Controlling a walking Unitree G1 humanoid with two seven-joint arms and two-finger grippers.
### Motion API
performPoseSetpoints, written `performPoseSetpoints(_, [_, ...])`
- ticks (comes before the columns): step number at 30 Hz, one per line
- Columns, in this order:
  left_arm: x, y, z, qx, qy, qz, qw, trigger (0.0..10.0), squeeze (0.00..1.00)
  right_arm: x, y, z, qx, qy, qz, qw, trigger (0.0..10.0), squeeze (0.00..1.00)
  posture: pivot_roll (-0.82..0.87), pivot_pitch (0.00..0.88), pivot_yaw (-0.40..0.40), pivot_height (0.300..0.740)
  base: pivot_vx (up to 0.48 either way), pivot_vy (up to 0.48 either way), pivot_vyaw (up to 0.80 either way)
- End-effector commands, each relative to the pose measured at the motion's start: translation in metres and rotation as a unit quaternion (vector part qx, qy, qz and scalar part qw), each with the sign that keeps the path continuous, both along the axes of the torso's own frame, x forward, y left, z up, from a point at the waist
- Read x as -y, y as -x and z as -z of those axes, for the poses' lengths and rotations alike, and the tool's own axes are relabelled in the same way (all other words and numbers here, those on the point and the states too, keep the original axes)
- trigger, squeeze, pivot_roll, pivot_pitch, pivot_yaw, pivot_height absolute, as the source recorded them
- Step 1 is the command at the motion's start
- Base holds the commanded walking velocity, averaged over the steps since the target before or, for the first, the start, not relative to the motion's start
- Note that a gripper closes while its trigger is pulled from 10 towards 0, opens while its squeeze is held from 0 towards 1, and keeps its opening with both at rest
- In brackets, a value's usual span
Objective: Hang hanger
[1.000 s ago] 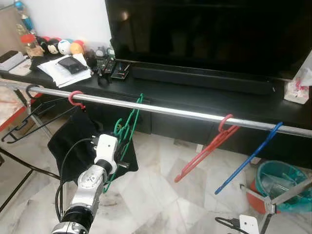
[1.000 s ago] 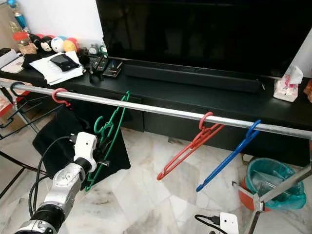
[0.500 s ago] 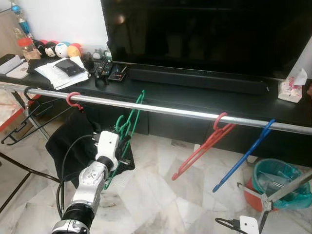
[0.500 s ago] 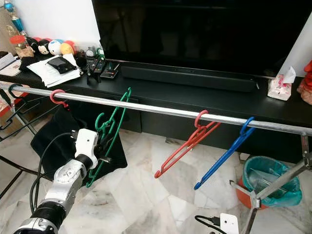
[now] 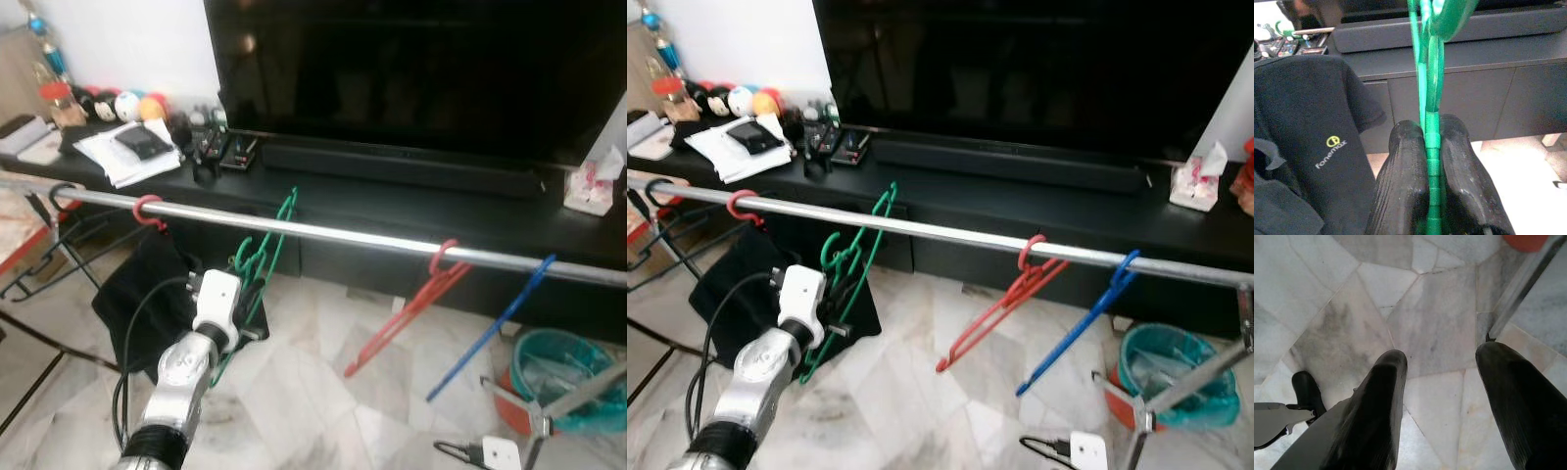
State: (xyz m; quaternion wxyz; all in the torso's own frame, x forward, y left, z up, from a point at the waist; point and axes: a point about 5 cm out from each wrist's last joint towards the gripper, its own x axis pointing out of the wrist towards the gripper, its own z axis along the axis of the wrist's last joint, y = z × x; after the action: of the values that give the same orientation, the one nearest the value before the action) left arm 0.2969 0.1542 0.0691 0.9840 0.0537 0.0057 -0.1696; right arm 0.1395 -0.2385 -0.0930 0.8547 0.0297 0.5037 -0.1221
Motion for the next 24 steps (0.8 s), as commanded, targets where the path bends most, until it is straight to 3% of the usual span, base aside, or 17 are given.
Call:
performPoseSetpoints(1, [-0.008, 0.010, 0.001, 0.006, -0.017, 0.000, 1.000, 10.0, 0.00, -0.001, -0.001, 0.000, 0.003, -0.001, 0.003, 1.000, 10.0, 0.00, 0.02, 0.000, 0.029, 0.740, 0.000, 0.000, 0.00])
performPoseSetpoints(2, [-0.008, 0.010, 0.001, 0.006, -0.017, 0.000, 1.000, 10.0, 0.00, -0.001, -0.001, 0.000, 0.003, -0.001, 0.003, 1.000, 10.0, 0.00, 0.02, 0.000, 0.029, 0.740, 0.000, 0.000, 0.00])
performPoseSetpoints(3, [-0.013, 0.024, 0.013, -0.010, -0.033, 0.002, 0.999, 10.0, 0.00, -0.001, -0.001, 0.000, 0.002, -0.001, 0.002, 1.000, 10.0, 0.00, 0.02, 0.000, 0.029, 0.740, 0.000, 0.000, 0.00])
performPoseSetpoints(7, [-0.022, 0.052, 0.037, -0.050, -0.064, 0.007, 0.997, 10.0, 0.00, 0.000, -0.001, 0.000, 0.002, 0.000, 0.001, 1.000, 10.0, 0.00, 0.02, 0.000, 0.028, 0.740, 0.000, 0.000, 0.00])
performPoseSetpoints(11, [-0.023, 0.065, 0.049, -0.073, -0.084, 0.015, 0.994, 10.0, 0.00, 0.000, -0.001, 0.000, 0.002, 0.001, 0.001, 1.000, 10.0, 0.00, 0.02, 0.000, 0.028, 0.740, 0.000, 0.000, 0.00])
performPoseSetpoints(15, [-0.024, 0.069, 0.054, -0.083, -0.091, 0.014, 0.992, 10.0, 0.00, 0.000, -0.001, 0.000, 0.002, 0.002, 0.000, 1.000, 10.0, 0.00, 0.02, 0.000, 0.027, 0.740, 0.000, 0.000, 0.00])
performPoseSetpoints(24, [-0.018, 0.061, 0.036, -0.043, -0.088, 0.021, 0.995, 10.0, 0.00, 0.000, -0.001, 0.000, 0.002, 0.002, 0.000, 1.000, 10.0, 0.00, 0.02, 0.000, 0.027, 0.740, 0.000, 0.000, 0.00])
